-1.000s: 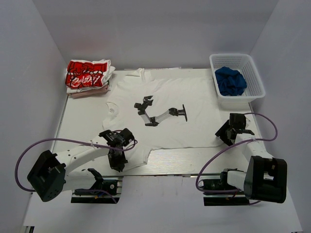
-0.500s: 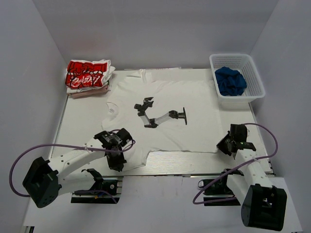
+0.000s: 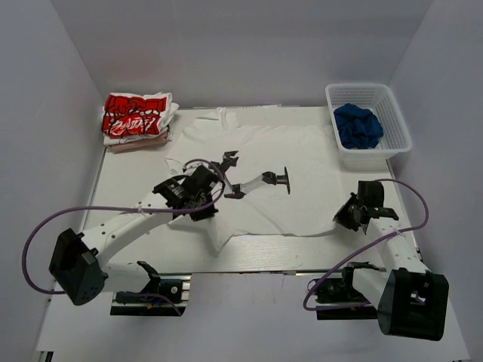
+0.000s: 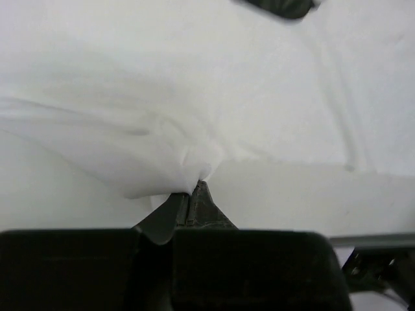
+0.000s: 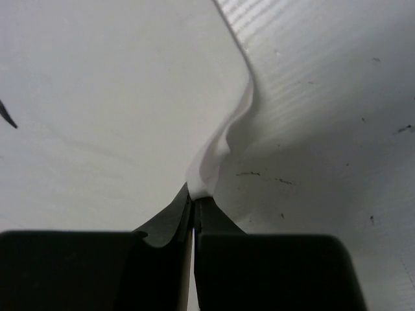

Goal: Fold and stack the t-shirts
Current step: Grap the side of the flattened tshirt closest away from the robot with both arms, then fold the flattened tshirt in 1/3 of the way

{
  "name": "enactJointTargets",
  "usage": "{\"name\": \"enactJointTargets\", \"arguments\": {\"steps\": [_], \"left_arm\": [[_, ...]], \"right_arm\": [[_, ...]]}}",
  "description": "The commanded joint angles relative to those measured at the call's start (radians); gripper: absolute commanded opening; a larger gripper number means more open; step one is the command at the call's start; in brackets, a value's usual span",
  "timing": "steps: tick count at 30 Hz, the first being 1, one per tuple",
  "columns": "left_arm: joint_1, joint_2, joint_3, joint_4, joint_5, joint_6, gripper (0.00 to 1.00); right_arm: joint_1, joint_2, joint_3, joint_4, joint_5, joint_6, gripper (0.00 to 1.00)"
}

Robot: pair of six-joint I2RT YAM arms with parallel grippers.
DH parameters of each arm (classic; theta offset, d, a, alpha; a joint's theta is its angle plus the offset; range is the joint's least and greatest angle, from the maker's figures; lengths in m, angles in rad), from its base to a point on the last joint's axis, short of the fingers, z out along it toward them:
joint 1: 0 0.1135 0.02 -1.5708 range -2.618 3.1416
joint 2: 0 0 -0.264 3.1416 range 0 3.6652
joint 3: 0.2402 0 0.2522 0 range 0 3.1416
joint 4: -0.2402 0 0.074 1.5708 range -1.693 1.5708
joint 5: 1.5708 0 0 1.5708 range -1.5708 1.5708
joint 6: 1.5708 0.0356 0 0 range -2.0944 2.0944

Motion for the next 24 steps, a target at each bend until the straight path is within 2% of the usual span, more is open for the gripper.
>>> {"name": "enactJointTargets", "arguments": {"steps": [1,7,13,24], "left_arm": [[0.024,0.052,0.105,0.050,-0.177,0.032,0.00],[0.097,0.215,0.256,0.059,-0.295,0.089,0.00],[0.220,0.270,0.324,0.180,-0.320,0.150,0.00],[0.317,0.407,0.412,0.519,-0.332,0.432,0.00]], "right_arm": [[0.009,0.017,0.072,0.059,-0.027,-0.023,0.00],[0.017,0.097,0.176,0.062,-0.014,-0.020,0.00],[0.016,0.223,0.315,0.080,0.023,-0.018,0.00],[0.017,0.477,0.555,0.062,0.068,-0.032,0.00]]}}
